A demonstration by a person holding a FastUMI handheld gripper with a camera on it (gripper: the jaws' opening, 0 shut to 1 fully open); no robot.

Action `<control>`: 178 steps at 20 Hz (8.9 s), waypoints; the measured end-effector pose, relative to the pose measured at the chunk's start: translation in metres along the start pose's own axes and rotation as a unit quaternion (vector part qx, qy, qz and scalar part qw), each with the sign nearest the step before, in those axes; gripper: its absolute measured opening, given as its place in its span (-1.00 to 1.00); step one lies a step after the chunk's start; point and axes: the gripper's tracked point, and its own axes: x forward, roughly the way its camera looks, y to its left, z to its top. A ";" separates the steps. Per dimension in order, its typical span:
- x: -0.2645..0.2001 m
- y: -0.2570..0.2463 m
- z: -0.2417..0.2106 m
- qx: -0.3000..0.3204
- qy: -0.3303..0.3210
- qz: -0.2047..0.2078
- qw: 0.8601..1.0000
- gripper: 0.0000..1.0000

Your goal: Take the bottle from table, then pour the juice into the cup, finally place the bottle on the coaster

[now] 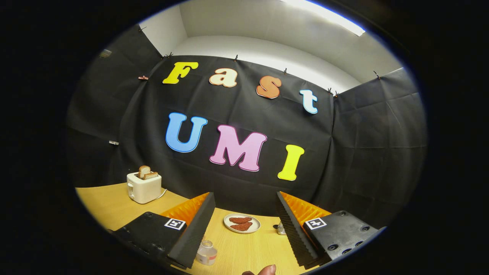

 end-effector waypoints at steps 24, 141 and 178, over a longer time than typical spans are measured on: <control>-0.016 0.083 -0.197 0.113 0.066 0.087 0.988 0.95; 0.046 0.218 -0.231 -0.694 0.073 0.146 0.701 0.38; 0.058 0.232 -0.217 -0.746 0.026 0.164 0.645 0.38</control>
